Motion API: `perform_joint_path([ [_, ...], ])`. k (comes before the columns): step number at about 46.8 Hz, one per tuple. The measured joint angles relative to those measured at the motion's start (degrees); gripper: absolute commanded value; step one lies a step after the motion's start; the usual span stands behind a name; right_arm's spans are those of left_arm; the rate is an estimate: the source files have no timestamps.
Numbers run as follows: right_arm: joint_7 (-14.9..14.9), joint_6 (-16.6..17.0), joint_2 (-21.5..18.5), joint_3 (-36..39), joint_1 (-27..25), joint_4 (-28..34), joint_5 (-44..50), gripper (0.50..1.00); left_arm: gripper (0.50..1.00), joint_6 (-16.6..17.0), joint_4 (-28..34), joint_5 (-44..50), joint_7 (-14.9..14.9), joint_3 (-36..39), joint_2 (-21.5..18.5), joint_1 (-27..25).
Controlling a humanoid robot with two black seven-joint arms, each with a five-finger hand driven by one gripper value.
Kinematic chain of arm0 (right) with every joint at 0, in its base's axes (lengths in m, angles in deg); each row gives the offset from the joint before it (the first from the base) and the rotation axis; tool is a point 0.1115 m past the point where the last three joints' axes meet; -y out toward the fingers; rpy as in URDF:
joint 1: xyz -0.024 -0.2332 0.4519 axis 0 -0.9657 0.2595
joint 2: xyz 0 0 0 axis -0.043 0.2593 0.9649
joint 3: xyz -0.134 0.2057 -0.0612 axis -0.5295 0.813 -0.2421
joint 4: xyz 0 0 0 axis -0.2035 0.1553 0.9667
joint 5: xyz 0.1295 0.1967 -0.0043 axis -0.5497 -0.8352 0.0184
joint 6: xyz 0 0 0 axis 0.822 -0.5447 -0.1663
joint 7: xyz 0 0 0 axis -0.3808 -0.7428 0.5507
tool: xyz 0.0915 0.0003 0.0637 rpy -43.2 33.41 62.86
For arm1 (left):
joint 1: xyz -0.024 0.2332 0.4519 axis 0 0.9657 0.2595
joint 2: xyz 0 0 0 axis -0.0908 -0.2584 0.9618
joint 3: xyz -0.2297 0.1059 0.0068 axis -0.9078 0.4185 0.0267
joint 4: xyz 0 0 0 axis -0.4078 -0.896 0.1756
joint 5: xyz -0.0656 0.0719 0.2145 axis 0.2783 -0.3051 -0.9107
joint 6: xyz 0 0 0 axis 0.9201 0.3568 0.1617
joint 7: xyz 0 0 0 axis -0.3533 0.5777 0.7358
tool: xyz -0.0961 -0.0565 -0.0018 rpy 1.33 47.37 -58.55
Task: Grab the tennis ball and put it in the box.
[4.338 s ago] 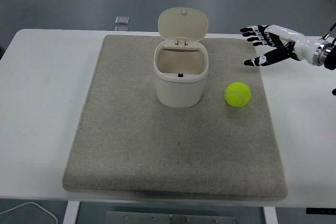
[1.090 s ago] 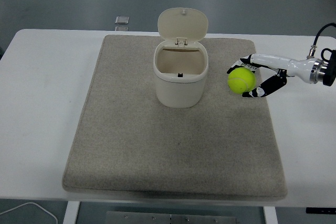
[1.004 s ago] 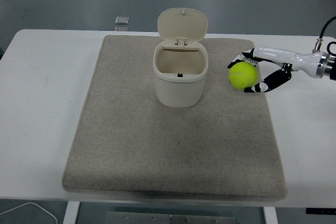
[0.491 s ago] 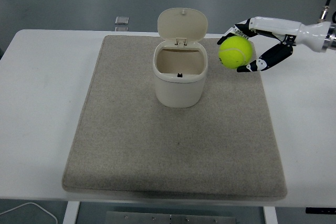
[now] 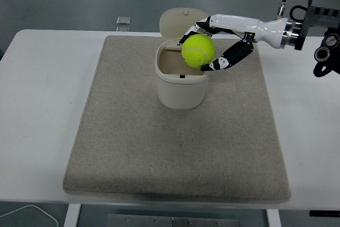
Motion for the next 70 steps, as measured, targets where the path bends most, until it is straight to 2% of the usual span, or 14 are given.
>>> perform_joint_path([
  [9,2.2,-1.0,-1.3,-0.1,-0.3,1.2,0.1,0.5,0.992,0.0,0.0,0.0,0.0,0.0,0.0,0.0],
  [15,2.7,-1.0,-2.3,-0.4,-0.4,2.5,0.1,0.545,0.992,0.0,0.0,0.0,0.0,0.0,0.0,0.0],
  [25,2.8,-1.0,-2.4,-0.4,-0.6,3.0,0.1,0.741,0.992,0.0,0.0,0.0,0.0,0.0,0.0,0.0],
  [38,2.7,-1.0,-2.3,-0.4,-1.4,3.0,0.1,0.854,0.992,0.0,0.0,0.0,0.0,0.0,0.0,0.0],
  [63,2.6,-0.4,-1.3,0.0,-1.8,2.7,-0.8,0.86,0.992,0.0,0.0,0.0,0.0,0.0,0.0,0.0],
  [67,2.6,1.0,-0.3,0.1,-1.6,2.3,-2.4,0.86,0.992,0.0,0.0,0.0,0.0,0.0,0.0,0.0],
  [70,2.6,3.9,0.8,0.2,-1.2,1.8,-4.8,0.86,0.992,0.0,0.0,0.0,0.0,0.0,0.0,0.0],
])
